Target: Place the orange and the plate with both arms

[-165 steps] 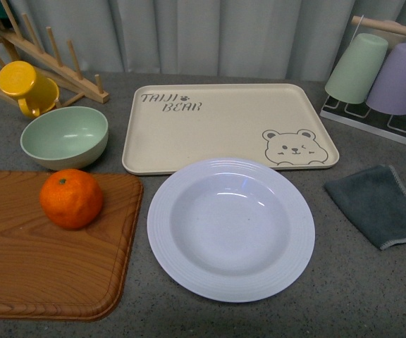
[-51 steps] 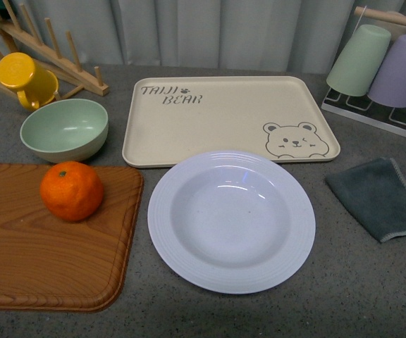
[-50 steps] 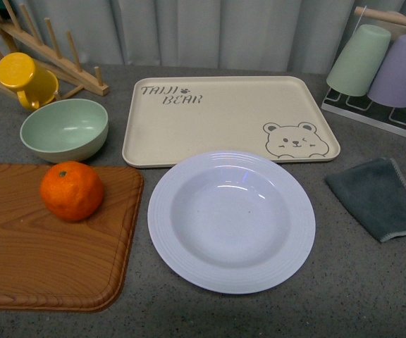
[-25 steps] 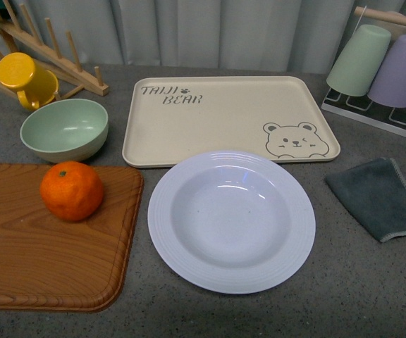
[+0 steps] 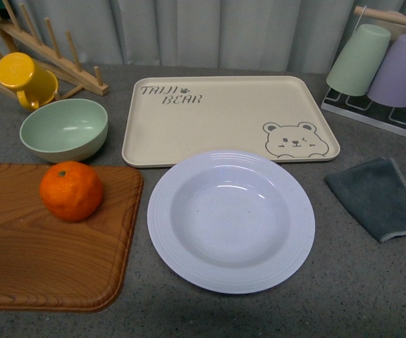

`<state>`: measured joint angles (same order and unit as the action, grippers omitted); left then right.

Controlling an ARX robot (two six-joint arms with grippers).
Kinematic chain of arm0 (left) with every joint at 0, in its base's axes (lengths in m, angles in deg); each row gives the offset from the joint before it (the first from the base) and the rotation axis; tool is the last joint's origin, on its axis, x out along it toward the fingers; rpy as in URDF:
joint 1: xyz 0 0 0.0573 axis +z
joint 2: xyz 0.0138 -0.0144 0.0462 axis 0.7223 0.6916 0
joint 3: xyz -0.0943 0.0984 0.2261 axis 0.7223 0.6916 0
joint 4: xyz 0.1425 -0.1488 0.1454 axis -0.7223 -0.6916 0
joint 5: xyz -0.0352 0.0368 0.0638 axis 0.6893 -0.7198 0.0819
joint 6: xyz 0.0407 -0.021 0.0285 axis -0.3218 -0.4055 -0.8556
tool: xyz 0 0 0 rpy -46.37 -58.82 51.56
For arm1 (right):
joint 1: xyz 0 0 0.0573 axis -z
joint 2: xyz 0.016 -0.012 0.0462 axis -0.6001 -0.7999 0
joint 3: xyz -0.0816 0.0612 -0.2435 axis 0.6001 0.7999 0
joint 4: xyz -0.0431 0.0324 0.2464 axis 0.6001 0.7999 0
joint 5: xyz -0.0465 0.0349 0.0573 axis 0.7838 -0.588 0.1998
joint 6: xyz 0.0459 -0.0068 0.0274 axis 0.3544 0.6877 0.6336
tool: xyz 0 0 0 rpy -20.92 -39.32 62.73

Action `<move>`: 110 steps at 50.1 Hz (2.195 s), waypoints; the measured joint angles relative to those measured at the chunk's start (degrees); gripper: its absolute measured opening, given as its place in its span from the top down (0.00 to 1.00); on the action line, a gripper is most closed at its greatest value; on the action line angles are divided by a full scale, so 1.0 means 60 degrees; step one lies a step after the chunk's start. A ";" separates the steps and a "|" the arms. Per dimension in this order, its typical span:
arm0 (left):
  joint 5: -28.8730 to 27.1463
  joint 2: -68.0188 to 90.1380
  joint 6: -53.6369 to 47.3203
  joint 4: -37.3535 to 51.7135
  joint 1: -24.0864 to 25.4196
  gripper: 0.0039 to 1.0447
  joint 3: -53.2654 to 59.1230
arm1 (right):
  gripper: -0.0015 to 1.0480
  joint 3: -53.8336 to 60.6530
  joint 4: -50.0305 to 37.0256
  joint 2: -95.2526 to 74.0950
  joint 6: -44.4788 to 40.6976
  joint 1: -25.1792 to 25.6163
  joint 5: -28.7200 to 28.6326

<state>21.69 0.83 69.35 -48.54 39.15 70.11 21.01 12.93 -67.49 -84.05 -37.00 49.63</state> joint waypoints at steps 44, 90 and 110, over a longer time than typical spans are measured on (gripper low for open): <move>0.2149 0.7603 -0.0863 0.1814 -0.0229 0.06 -0.3322 | 0.09 0.0000 0.0000 0.0000 0.0000 0.0000 -0.0004; 0.2127 0.8440 -0.0790 0.1665 -0.0262 0.38 -0.4251 | 0.09 0.0000 0.0000 0.0000 0.0000 0.0000 0.0000; 0.1344 0.8524 0.0874 0.1770 -0.3752 0.38 -0.4849 | 0.09 0.0000 0.0000 0.0000 0.0000 0.0000 -0.0004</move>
<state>29.75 51.97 74.60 -37.91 16.64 41.02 21.01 12.93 -67.49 -84.05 -37.00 49.61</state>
